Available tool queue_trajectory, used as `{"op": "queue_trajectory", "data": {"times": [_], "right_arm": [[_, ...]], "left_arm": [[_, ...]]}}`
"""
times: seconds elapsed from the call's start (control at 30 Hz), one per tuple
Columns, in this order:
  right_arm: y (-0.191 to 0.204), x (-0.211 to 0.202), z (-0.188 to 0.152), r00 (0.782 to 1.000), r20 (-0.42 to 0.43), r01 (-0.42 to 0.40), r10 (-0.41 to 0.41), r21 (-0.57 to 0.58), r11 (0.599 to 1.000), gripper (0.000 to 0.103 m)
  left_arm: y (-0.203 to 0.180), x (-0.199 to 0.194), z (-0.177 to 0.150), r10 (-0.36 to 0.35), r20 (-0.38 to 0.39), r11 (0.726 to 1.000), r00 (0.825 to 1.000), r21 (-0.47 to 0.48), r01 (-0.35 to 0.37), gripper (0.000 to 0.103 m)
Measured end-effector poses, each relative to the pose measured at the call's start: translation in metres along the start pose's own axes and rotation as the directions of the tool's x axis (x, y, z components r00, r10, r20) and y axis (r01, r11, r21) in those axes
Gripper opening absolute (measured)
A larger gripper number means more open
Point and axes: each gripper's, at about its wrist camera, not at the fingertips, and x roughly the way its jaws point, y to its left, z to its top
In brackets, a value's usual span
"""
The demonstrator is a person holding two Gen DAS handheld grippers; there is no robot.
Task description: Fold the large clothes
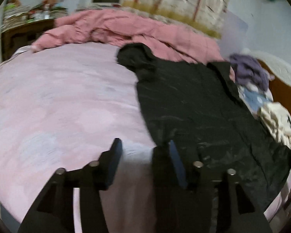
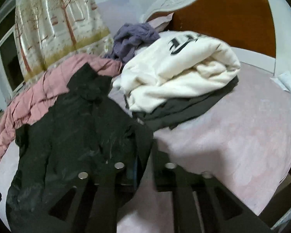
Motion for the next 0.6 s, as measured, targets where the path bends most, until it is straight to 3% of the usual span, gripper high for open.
{"op": "queue_trajectory", "data": {"times": [0.07,0.17,0.27,0.33,0.4,0.43,0.5,0.53,0.57,0.6], "right_arm": [[0.001,-0.002,0.000,0.998,0.043,0.055,-0.054,-0.016,0.998,0.040],[-0.002,-0.005,0.008,0.995,0.075,0.063,-0.061,-0.025,0.998,0.046],[-0.007,0.001,0.018,0.997,0.078,0.020,-0.016,-0.046,0.999,0.050],[0.002,0.021,0.034,0.995,-0.018,-0.095,0.093,-0.113,0.989,0.050],[0.014,0.049,0.049,0.968,-0.155,-0.222,0.197,-0.168,0.960,0.050],[0.019,0.062,0.053,0.950,-0.219,-0.264,0.222,-0.187,0.946,0.050],[0.027,0.087,0.056,0.924,-0.328,-0.274,0.196,-0.211,0.938,0.050],[0.030,0.101,0.054,0.905,-0.387,-0.275,0.173,-0.223,0.935,0.050],[0.034,0.119,0.051,0.881,-0.447,-0.279,0.152,-0.233,0.932,0.050],[0.036,0.133,0.046,0.869,-0.479,-0.269,0.128,-0.239,0.933,0.050]], "left_arm": [[-0.013,0.023,0.013,-0.023,-0.107,1.000,0.994,-0.008,0.022,0.085],[-0.016,0.050,0.024,-0.105,-0.232,0.993,0.967,-0.077,0.089,0.085],[-0.029,0.084,0.026,-0.019,-0.331,1.000,0.943,-0.030,0.010,0.085],[-0.033,0.098,0.032,0.007,-0.343,1.000,0.939,0.019,0.000,0.084],[-0.037,0.104,0.042,-0.012,-0.344,0.999,0.939,0.028,0.022,0.082],[-0.035,0.106,0.045,-0.024,-0.344,1.000,0.939,0.011,0.029,0.074],[-0.029,0.115,0.048,-0.030,-0.361,1.000,0.932,-0.016,0.026,0.050],[-0.028,0.121,0.049,-0.030,-0.366,1.000,0.930,-0.015,0.027,0.020],[-0.026,0.123,0.050,-0.045,-0.363,0.999,0.931,-0.024,0.040,0.008],[-0.022,0.120,0.054,-0.044,-0.342,0.999,0.938,-0.045,0.030,0.006]]}}
